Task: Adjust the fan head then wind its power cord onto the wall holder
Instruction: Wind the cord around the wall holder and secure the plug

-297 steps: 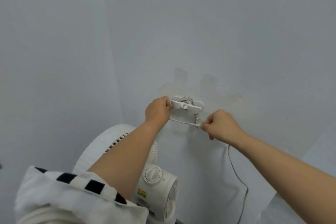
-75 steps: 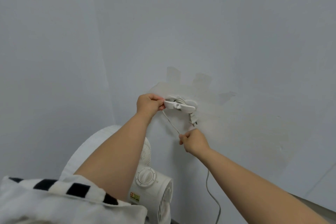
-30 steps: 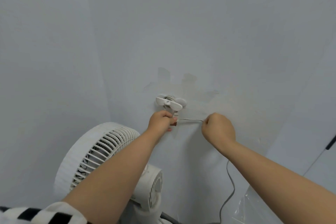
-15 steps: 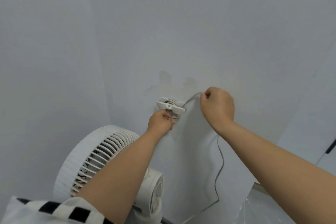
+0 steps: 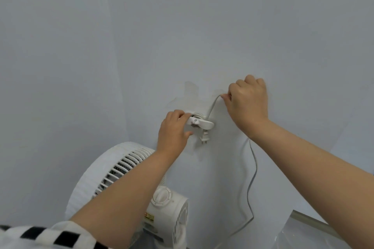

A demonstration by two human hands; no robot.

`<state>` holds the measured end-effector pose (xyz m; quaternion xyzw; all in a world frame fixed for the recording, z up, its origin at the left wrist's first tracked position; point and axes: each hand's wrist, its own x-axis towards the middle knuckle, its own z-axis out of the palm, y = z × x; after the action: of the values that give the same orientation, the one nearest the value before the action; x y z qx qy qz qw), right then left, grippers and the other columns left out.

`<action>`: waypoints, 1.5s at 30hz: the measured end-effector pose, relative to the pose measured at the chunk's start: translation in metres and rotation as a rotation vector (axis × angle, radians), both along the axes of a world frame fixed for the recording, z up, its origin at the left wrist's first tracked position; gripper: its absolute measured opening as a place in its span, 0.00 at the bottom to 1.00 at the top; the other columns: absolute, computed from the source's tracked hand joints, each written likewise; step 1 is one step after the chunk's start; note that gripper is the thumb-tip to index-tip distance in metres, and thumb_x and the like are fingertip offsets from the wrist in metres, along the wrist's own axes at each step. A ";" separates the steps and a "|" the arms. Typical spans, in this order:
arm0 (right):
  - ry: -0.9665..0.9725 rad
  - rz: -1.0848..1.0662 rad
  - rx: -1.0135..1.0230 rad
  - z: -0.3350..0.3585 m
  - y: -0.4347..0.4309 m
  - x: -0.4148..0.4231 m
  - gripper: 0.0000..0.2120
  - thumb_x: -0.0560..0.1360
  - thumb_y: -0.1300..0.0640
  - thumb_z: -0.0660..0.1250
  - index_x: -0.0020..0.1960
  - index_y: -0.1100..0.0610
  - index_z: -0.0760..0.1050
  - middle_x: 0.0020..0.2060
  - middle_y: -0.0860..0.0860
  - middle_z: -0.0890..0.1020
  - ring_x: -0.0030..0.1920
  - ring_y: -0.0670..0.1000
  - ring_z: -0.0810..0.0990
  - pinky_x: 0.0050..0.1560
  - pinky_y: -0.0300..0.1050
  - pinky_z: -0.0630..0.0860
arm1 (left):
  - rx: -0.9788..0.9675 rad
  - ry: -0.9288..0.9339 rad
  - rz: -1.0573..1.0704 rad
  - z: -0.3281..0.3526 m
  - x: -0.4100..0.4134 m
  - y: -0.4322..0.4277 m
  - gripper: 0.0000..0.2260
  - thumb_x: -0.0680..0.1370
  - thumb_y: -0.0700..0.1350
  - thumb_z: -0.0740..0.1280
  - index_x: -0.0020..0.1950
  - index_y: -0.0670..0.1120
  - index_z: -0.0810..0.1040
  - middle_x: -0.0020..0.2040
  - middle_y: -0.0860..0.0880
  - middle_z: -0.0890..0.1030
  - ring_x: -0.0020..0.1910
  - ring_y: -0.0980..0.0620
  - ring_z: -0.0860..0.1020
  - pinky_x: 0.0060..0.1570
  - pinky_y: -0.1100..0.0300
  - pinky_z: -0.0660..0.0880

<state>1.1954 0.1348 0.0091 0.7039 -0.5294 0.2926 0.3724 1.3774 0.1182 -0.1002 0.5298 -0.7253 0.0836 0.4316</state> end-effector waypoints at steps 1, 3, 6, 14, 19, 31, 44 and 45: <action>0.014 -0.013 0.024 0.001 0.000 -0.002 0.18 0.61 0.56 0.78 0.25 0.59 0.69 0.21 0.53 0.73 0.28 0.56 0.72 0.34 0.44 0.68 | -0.029 -0.076 0.009 0.000 0.001 -0.001 0.26 0.58 0.42 0.80 0.54 0.44 0.79 0.49 0.47 0.79 0.46 0.45 0.77 0.41 0.56 0.75; 0.044 -0.044 0.061 0.003 0.000 -0.002 0.20 0.62 0.55 0.78 0.24 0.58 0.68 0.20 0.53 0.72 0.26 0.55 0.71 0.35 0.45 0.69 | -0.083 -0.195 0.043 0.001 0.001 -0.005 0.27 0.55 0.45 0.82 0.50 0.43 0.80 0.46 0.47 0.80 0.42 0.45 0.78 0.36 0.57 0.75; 0.004 -0.054 0.133 0.005 -0.002 0.003 0.18 0.69 0.54 0.73 0.27 0.58 0.68 0.23 0.54 0.75 0.29 0.56 0.70 0.43 0.47 0.67 | -0.130 -0.288 0.107 0.009 -0.005 -0.008 0.21 0.55 0.49 0.81 0.41 0.43 0.78 0.37 0.48 0.79 0.34 0.46 0.77 0.30 0.57 0.72; -0.083 -0.023 0.156 0.008 -0.002 0.007 0.14 0.77 0.52 0.60 0.36 0.58 0.72 0.36 0.53 0.81 0.42 0.56 0.75 0.50 0.49 0.58 | -0.188 -0.421 0.019 0.032 0.009 -0.018 0.15 0.67 0.55 0.70 0.34 0.43 0.80 0.33 0.48 0.78 0.36 0.47 0.76 0.31 0.58 0.70; -0.109 0.014 0.161 0.004 0.001 0.006 0.11 0.75 0.55 0.59 0.37 0.58 0.75 0.35 0.52 0.81 0.42 0.54 0.75 0.49 0.46 0.56 | 0.066 -0.228 -0.059 0.054 -0.007 -0.012 0.16 0.74 0.55 0.66 0.55 0.46 0.80 0.47 0.48 0.79 0.50 0.49 0.73 0.47 0.56 0.70; -0.267 0.075 0.350 0.004 0.021 0.003 0.09 0.78 0.53 0.60 0.47 0.59 0.75 0.40 0.53 0.81 0.43 0.57 0.78 0.40 0.45 0.67 | 0.332 0.276 -0.030 0.069 -0.046 -0.011 0.12 0.74 0.48 0.66 0.32 0.48 0.75 0.31 0.50 0.77 0.35 0.48 0.77 0.37 0.57 0.75; -0.859 0.357 0.929 -0.034 0.033 -0.022 0.14 0.78 0.65 0.58 0.37 0.55 0.76 0.25 0.52 0.72 0.23 0.47 0.68 0.26 0.36 0.66 | 1.083 1.183 -0.493 0.098 -0.017 0.003 0.07 0.78 0.37 0.59 0.43 0.38 0.74 0.30 0.41 0.83 0.28 0.49 0.83 0.33 0.64 0.79; -0.865 0.347 0.939 -0.038 0.031 -0.025 0.14 0.78 0.65 0.59 0.37 0.56 0.76 0.25 0.52 0.73 0.23 0.48 0.68 0.26 0.36 0.67 | 1.118 1.183 -0.497 0.102 -0.016 0.004 0.08 0.78 0.40 0.59 0.43 0.37 0.74 0.31 0.39 0.83 0.30 0.47 0.83 0.35 0.63 0.80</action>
<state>1.1706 0.1657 -0.0292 0.6854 -0.5814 0.3430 -0.2729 1.3619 0.1217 0.0014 0.4469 -0.4104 -0.6747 0.4202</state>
